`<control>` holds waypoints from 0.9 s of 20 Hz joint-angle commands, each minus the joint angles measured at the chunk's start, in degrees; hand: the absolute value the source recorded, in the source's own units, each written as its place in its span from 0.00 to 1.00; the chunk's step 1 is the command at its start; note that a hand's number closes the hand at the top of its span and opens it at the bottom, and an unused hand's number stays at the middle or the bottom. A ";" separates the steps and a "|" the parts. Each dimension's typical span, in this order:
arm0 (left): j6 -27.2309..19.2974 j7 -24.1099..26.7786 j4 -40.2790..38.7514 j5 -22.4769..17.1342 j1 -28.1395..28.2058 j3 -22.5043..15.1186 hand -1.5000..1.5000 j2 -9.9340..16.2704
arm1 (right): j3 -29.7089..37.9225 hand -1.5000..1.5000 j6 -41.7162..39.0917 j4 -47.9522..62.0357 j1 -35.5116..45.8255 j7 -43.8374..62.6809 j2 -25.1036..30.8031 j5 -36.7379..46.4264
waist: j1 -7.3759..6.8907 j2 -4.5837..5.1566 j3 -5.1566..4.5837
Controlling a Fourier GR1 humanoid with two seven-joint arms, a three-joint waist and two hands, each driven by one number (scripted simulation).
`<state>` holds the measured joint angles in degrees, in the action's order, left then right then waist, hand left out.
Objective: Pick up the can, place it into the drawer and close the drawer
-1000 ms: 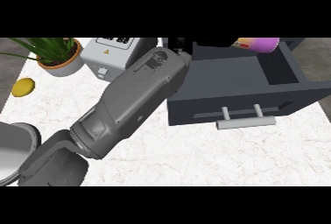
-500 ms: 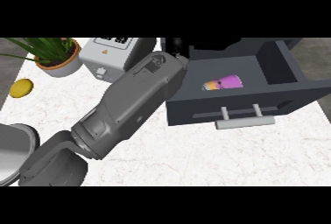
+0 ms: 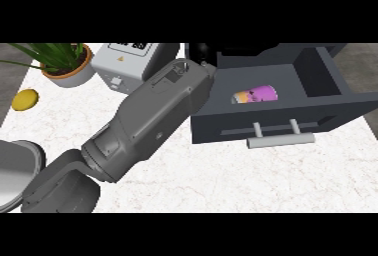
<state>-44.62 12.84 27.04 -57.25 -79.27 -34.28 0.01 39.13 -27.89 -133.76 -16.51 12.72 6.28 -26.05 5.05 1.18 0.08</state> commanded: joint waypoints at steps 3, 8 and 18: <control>0.98 4.79 0.70 -1.50 1.40 -0.44 0.00 -0.01 | -3.58 0.00 -2.25 -6.40 2.17 -5.82 -1.94 11.59 | -0.79 0.07 -0.01; 0.44 4.99 1.48 -2.08 -0.86 -0.18 0.00 -0.01 | -8.05 0.00 -0.92 -8.60 6.34 -4.86 0.56 21.66 | -2.80 -0.24 -0.09; -2.25 2.56 3.48 -3.80 -1.35 -0.68 0.00 -0.01 | -24.66 0.00 3.73 4.54 17.58 -12.87 1.50 52.65 | -4.80 -0.43 -0.01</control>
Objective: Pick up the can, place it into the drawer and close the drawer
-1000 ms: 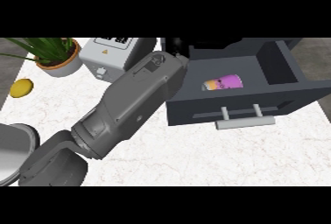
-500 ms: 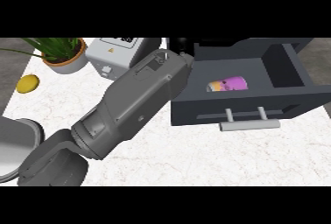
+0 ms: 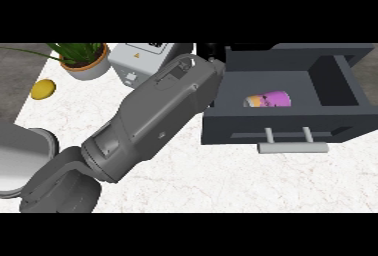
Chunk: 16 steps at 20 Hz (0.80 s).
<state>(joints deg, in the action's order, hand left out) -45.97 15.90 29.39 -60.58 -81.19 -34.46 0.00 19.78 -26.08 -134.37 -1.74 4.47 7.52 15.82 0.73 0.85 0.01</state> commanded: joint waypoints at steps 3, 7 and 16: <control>0.08 -0.80 0.82 0.54 0.86 0.40 0.00 0.00 | -11.46 0.00 6.41 8.50 8.69 -0.86 -0.70 18.73 | -1.23 -0.36 -0.02; 1.16 -3.81 -1.27 2.08 -0.17 1.24 0.00 1.24 | -14.22 0.00 10.91 18.15 13.06 -6.15 0.73 25.85 | -1.39 -0.39 0.01; 0.60 -7.36 5.69 4.61 3.27 0.74 0.00 7.72 | -20.86 0.00 18.63 39.49 22.50 -10.78 3.41 39.79 | -2.82 -0.83 -0.01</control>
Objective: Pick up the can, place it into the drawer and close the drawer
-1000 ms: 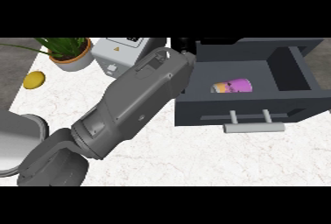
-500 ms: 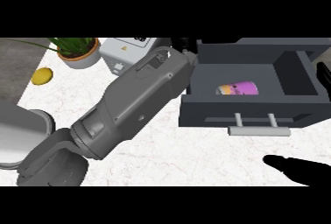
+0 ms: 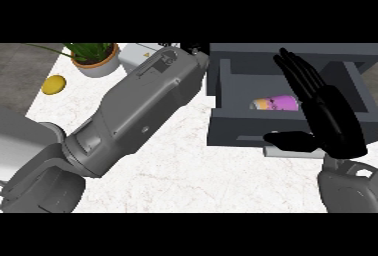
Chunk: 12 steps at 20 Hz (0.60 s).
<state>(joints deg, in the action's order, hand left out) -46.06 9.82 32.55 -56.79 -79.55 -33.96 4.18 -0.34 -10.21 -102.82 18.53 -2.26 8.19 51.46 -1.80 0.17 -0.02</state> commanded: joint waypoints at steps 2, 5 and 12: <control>-1.76 -2.29 5.17 1.44 1.56 -0.23 0.00 2.45 | -3.11 0.00 2.90 12.84 6.19 -1.64 2.19 8.07 | -0.67 -0.31 0.00; -0.27 -2.36 5.10 2.39 3.52 -0.22 0.00 3.84 | -3.24 0.00 9.89 24.08 10.32 -3.29 1.12 12.39 | -0.56 0.15 0.04; -1.21 -7.99 13.23 4.15 6.99 0.31 0.00 10.55 | -1.97 0.00 20.27 40.87 16.55 -1.76 -2.69 17.02 | -0.49 -0.16 0.04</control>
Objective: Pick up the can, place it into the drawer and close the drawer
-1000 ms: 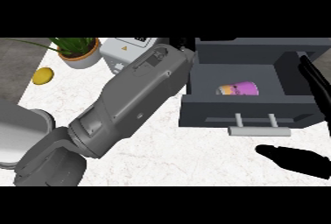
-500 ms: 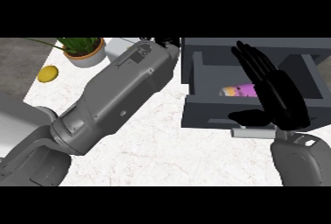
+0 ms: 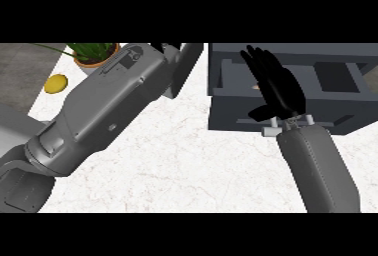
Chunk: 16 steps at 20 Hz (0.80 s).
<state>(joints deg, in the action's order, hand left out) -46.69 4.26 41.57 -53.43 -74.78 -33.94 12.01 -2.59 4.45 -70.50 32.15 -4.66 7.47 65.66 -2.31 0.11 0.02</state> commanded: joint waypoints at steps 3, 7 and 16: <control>1.28 -2.36 4.77 1.97 3.49 0.66 0.00 4.66 | 1.23 0.00 10.12 17.51 6.78 -0.45 -1.40 5.12 | 0.03 0.25 0.02; -1.51 -5.41 7.94 2.72 2.99 0.71 0.00 4.63 | 2.57 0.00 18.74 26.01 8.38 -0.42 -2.08 7.87 | -0.22 0.33 0.06; 0.20 -7.37 15.69 4.11 8.04 1.41 0.00 10.29 | 8.47 0.00 28.39 39.72 16.17 -2.78 0.77 7.39 | -1.67 0.62 0.08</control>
<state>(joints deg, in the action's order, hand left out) -46.73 -1.55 53.61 -49.61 -68.07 -32.82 20.33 3.56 27.34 -38.04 47.72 -7.34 8.52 73.41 -3.30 -0.39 -0.92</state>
